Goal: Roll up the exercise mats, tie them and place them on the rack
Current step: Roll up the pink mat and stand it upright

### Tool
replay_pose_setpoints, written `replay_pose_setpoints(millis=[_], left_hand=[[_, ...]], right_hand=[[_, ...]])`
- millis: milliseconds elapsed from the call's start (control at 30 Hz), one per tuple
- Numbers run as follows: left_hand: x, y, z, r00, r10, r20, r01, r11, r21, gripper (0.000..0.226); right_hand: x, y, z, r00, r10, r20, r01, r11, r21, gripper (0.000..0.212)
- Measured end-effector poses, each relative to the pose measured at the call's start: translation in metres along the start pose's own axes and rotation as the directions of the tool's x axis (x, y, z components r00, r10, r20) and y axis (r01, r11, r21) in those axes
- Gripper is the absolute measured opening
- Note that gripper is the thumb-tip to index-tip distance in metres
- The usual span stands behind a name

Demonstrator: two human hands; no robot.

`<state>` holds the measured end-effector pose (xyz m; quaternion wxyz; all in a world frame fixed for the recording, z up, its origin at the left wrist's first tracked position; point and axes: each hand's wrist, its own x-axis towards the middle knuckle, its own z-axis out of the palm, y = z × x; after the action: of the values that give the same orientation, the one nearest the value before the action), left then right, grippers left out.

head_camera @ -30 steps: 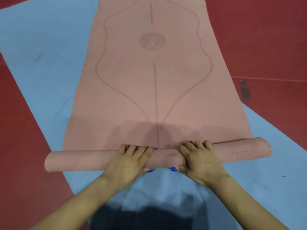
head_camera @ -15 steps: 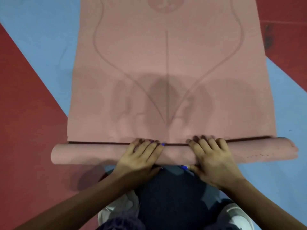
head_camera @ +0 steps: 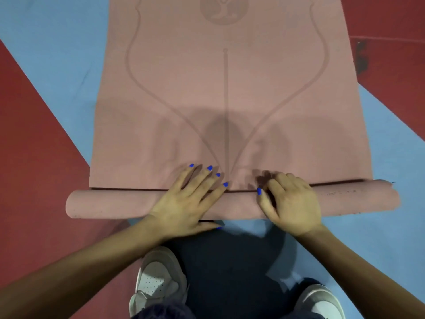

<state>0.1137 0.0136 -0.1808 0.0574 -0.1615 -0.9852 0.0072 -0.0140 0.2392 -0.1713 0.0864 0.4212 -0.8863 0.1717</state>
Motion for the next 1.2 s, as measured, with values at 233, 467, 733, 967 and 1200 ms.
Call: replay_pose_setpoints(millis=[233, 467, 733, 967, 1200], left_hand=[[0.026, -0.029, -0.002, 0.996, 0.075, -0.053, -0.081, 0.989, -0.123, 0.080], [0.055, -0.064, -0.007, 0.991, 0.103, -0.083, -0.122, 0.955, -0.271, 0.081], [0.033, -0.035, -0.009, 0.984, 0.116, -0.135, -0.122, 0.992, -0.042, 0.037], [0.022, 0.022, 0.011, 0.886, -0.418, -0.200, 0.416, 0.908, -0.055, 0.059], [0.044, -0.003, 0.018, 0.890, -0.345, -0.297, 0.360, 0.933, -0.005, 0.061]], right_hand=[[0.036, 0.012, 0.007, 0.995, 0.095, 0.027, -0.095, 0.995, 0.001, 0.024], [0.078, 0.028, 0.018, 0.999, 0.037, -0.016, -0.037, 0.999, 0.035, 0.026], [0.079, 0.028, 0.020, 0.998, -0.016, -0.059, 0.019, 0.998, 0.052, 0.026], [0.087, 0.028, 0.021, 0.999, -0.026, -0.033, 0.028, 0.998, 0.056, 0.028], [0.104, 0.030, 0.011, 0.996, -0.073, -0.051, 0.070, 0.996, -0.054, 0.027]])
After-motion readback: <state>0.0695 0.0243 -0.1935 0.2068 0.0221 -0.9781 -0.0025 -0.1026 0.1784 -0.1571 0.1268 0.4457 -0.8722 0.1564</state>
